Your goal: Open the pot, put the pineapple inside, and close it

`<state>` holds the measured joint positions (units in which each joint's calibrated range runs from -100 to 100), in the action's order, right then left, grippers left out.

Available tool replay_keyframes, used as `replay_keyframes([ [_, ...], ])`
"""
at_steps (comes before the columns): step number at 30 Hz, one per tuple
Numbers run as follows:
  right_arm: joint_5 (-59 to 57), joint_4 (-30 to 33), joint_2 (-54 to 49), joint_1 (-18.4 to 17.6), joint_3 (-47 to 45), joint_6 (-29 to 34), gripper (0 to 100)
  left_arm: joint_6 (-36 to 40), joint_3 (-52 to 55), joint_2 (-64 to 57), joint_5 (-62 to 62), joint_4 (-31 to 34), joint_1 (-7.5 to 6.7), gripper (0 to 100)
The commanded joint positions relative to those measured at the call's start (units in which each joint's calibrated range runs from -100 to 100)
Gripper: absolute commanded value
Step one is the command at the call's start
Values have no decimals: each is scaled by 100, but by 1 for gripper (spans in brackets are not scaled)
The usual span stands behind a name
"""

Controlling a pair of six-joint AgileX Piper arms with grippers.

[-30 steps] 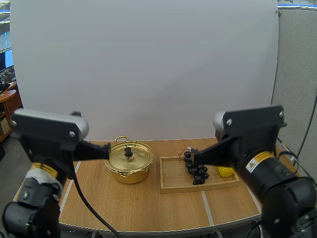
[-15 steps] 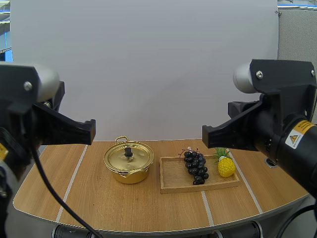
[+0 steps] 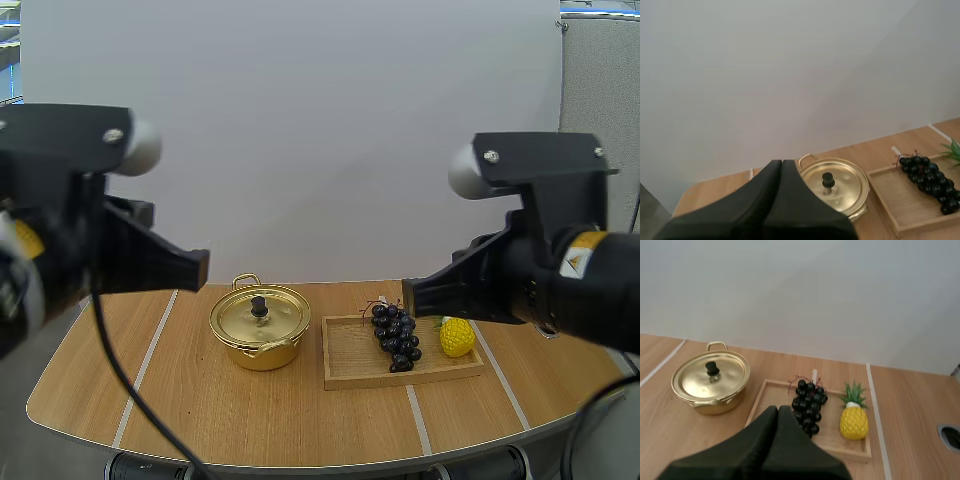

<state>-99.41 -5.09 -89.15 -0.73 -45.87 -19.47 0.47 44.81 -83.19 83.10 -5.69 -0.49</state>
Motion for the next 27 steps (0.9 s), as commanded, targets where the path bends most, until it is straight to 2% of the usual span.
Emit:
replay_keyframes([
  [1, -59, 230, 401, 19, 40, 126, 0, -15, -5, 553, 47, -2, 10, 0],
  [16, -59, 509, 1972, 19, 40, 281, 0, 26, -5, 2602, -226, -39, 10, 0],
  [18, -59, 509, 2007, 19, 40, 281, 0, 119, -5, 2707, -227, -39, 10, 4],
  [20, -59, 509, 2007, 19, 40, 281, 1, 168, -5, 2793, -227, -39, 10, 12],
  [22, -59, 545, 2007, 19, 40, 281, 21, 168, -5, 2852, -242, -39, 10, 27],
  [23, -59, 598, 2007, 19, 40, 281, 35, 168, -5, 2852, -242, -39, 10, 34],
  [25, -59, 696, 2007, 19, 40, 281, 65, 141, -5, 2862, -304, -39, 10, 55],
  [27, -59, 747, 2007, 19, 40, 281, 100, 40, -5, 2862, -304, -39, 10, 81],
])
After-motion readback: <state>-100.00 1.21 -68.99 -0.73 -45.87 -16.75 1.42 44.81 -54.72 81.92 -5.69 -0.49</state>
